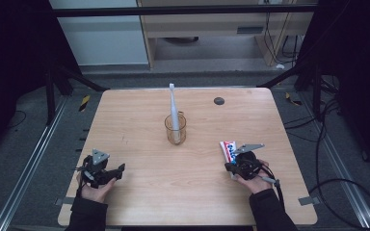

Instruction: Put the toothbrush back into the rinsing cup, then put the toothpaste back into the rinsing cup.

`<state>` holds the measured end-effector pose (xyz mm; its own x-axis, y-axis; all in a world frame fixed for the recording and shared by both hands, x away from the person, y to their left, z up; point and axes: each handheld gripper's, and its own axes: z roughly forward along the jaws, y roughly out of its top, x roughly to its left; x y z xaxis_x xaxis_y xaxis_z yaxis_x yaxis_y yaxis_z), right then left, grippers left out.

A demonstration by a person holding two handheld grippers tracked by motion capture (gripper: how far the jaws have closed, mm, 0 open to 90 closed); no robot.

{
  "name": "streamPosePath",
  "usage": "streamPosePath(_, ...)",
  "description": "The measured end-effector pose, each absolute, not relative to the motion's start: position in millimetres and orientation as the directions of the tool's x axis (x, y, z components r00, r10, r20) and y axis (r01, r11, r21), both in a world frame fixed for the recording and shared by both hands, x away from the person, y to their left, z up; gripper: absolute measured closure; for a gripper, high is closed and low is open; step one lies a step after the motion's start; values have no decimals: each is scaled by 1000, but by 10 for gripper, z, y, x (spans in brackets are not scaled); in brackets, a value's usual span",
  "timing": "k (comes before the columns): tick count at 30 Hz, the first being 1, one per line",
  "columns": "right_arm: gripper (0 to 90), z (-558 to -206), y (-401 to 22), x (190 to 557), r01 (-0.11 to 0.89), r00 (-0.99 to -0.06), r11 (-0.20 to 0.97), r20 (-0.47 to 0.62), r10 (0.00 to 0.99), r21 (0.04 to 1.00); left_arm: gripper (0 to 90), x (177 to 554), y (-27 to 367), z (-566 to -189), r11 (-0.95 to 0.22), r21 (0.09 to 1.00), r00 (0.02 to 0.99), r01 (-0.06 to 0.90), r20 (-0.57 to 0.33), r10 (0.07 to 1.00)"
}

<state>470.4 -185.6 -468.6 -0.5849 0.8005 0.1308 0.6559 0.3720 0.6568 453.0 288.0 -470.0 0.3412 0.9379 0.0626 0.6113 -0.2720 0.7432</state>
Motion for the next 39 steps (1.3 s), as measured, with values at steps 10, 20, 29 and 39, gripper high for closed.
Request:
streamPosePath(10,870,-4677,-1992,4682,679,-557,359,132,820,640,253,4533,2875,-4702,-278,742,349,610,63,935)
streamPosePath(20,631,-4402,-2050,4700,607,-525,300,89,846,736,253,4543,2881,-4706,-280,742,350,609,66,934)
streamPosePath(29,435,-4285,-2073,4841,614,-472,284,53,880,737,255,4553,2885,-4721,-281,737,354,615,60,933)
streamPosePath(39,359,-4303,-2017,4996,645,-466,305,44,884,700,256,4562,2870,-4726,-285,734,360,616,60,931)
